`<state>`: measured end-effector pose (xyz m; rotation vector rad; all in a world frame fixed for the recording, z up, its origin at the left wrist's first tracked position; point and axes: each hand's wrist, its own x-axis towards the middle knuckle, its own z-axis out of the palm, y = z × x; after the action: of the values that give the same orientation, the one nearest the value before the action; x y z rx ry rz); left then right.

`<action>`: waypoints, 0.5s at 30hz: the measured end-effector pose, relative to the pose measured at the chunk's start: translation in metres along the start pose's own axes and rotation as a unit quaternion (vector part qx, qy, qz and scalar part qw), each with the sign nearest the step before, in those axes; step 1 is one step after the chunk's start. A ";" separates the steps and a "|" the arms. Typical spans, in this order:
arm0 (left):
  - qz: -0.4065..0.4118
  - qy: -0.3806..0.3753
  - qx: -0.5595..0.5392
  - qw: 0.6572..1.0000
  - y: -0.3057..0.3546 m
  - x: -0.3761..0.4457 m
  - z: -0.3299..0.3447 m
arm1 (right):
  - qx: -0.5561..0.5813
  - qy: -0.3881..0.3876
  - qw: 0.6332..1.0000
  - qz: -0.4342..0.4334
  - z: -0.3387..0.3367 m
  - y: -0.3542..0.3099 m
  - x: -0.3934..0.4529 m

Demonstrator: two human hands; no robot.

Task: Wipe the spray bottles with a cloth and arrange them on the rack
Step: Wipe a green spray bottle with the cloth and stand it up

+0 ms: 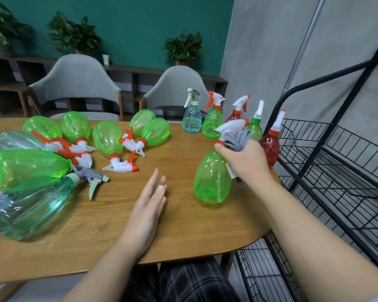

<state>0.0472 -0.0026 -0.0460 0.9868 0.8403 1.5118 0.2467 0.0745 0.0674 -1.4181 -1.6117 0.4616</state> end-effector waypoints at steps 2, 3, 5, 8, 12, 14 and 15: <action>0.005 -0.002 0.001 1.000 0.000 0.000 0.001 | -0.049 0.038 0.998 0.005 -0.012 0.017 0.007; 0.004 -0.001 0.002 1.000 0.001 0.000 0.001 | -0.069 0.054 0.996 0.014 -0.018 0.028 0.011; 0.002 0.002 0.004 1.000 0.001 0.001 0.001 | -0.097 0.081 0.992 0.026 -0.027 0.049 0.018; -0.001 -0.001 0.006 1.000 0.001 0.001 0.001 | -0.120 0.117 0.984 0.052 -0.037 0.073 0.025; -0.003 0.000 0.004 1.000 0.003 0.001 0.003 | -0.146 0.156 0.974 0.070 -0.048 0.093 0.035; -0.004 0.000 0.003 1.000 0.003 0.001 0.003 | -0.154 0.171 0.971 0.071 -0.052 0.102 0.040; -0.005 -0.001 0.004 1.000 0.004 0.001 0.004 | -0.158 0.175 0.969 0.074 -0.054 0.105 0.042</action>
<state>0.0489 -0.0025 -0.0411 0.9884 0.8483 1.4997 0.3550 0.1261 0.0307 -1.7556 -1.3356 0.0274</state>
